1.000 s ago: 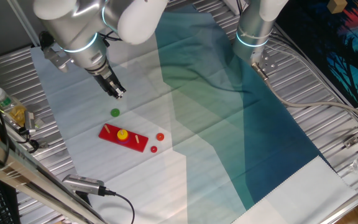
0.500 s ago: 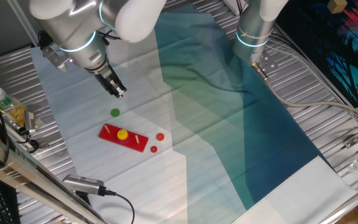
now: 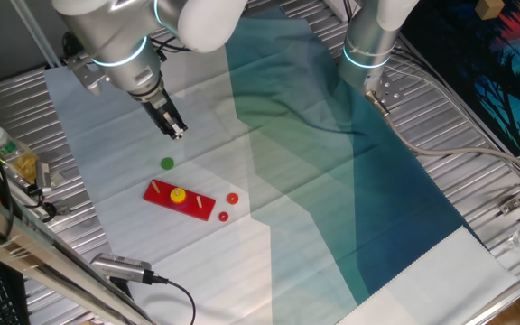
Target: Take out one Hanoi block and throw it aside
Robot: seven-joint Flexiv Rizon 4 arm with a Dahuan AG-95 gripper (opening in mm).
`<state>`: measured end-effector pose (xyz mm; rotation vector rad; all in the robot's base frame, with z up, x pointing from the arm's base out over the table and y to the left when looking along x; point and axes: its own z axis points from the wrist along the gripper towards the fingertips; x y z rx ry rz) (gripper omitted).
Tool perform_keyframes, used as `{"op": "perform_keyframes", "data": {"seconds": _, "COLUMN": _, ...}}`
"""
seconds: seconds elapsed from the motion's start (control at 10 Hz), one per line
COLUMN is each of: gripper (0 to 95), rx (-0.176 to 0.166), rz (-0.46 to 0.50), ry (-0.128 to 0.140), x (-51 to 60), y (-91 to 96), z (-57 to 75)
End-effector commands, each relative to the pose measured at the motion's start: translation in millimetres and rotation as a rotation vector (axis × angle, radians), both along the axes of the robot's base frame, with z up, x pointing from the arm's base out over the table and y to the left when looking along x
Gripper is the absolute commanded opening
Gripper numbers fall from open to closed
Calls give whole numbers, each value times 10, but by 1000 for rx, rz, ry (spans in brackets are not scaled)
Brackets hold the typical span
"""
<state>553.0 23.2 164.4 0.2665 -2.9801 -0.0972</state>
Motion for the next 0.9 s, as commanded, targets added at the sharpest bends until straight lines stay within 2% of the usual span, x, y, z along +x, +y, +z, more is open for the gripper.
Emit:
{"op": "perform_keyframes", "data": {"seconds": 0.1, "gripper": 0, "rx": 0, "rz": -12, "ry": -4, "x": -18, "y": 11, "z": 22}}
{"op": "perform_keyframes", "data": {"seconds": 0.4, "gripper": 0, "rx": 1, "rz": -39, "ry": -14, "x": -31, "y": 22, "z": 39}}
{"op": "perform_keyframes", "data": {"seconds": 0.9, "gripper": 0, "rx": -3, "rz": -57, "ry": -15, "x": -36, "y": 26, "z": 46}}
